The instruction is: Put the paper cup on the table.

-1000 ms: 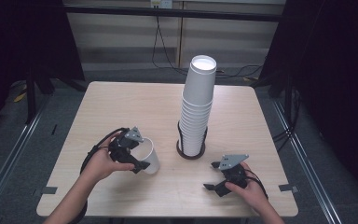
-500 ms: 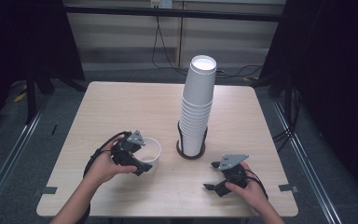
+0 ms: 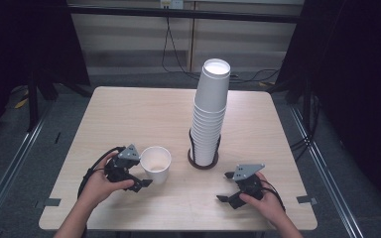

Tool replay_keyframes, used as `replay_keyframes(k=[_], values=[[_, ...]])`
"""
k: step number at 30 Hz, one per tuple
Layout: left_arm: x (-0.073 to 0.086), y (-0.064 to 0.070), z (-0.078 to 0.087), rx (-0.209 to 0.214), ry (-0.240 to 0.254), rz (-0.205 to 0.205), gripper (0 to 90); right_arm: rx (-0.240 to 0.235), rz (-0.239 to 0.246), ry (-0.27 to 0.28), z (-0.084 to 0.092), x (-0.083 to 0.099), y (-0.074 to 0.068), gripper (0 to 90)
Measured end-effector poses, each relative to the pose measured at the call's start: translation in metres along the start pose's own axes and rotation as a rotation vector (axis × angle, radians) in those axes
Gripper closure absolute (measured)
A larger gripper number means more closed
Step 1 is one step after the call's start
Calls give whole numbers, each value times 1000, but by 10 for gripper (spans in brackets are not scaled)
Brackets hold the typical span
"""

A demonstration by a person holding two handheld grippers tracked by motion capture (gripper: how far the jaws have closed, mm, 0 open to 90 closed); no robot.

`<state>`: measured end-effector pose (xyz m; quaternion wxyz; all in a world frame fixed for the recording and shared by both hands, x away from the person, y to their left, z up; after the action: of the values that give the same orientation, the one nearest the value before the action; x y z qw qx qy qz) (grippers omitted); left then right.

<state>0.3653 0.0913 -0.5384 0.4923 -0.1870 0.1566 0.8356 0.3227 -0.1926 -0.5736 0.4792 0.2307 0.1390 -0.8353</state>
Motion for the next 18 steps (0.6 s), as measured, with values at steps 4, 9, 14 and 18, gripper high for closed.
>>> replay_keyframes(k=[4,9,14,18], values=[[14,-1,-4,-7,7,13,136,0,0,0,0,0,0,123],[27,-4,-6,-20,5,30,139,0,0,0,0,0,0,124],[35,-6,-9,-34,14,42,140,0,0,0,0,0,0,123],[43,-8,-16,-53,-2,30,143,0,0,0,0,0,0,123]])
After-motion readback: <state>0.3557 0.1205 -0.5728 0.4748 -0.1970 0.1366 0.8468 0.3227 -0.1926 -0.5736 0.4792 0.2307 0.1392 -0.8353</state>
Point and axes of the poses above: each handheld gripper's, and its own axes: z roughly backward along the jaws, x roughly out of its underside, y roughly to its right, the point moved 10 cm from there along -z, roughly forward along the jaws, and after that the axes turned 14 degrees about -y, right-handed, at the moved point
